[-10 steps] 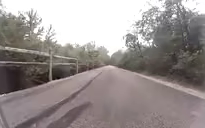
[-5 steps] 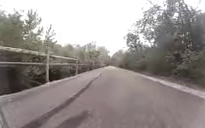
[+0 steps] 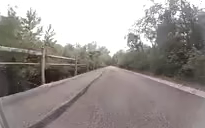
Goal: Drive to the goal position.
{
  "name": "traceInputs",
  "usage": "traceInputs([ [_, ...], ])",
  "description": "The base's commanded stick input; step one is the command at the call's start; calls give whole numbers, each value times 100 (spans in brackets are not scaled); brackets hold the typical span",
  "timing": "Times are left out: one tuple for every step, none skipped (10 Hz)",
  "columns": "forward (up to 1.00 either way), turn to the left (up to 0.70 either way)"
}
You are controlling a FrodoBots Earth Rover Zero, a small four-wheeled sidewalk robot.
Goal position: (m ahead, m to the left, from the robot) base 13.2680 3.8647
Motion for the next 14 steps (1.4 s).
traceInputs([
  [70,-24],
  [70,-23],
  [70,-22],
  [70,-22],
  [70,0],
  [70,0],
  [70,0],
  [70,0],
  [70,0],
  [70,0],
  [70,0],
  [70,0],
  [70,0],
  [70,0],
])
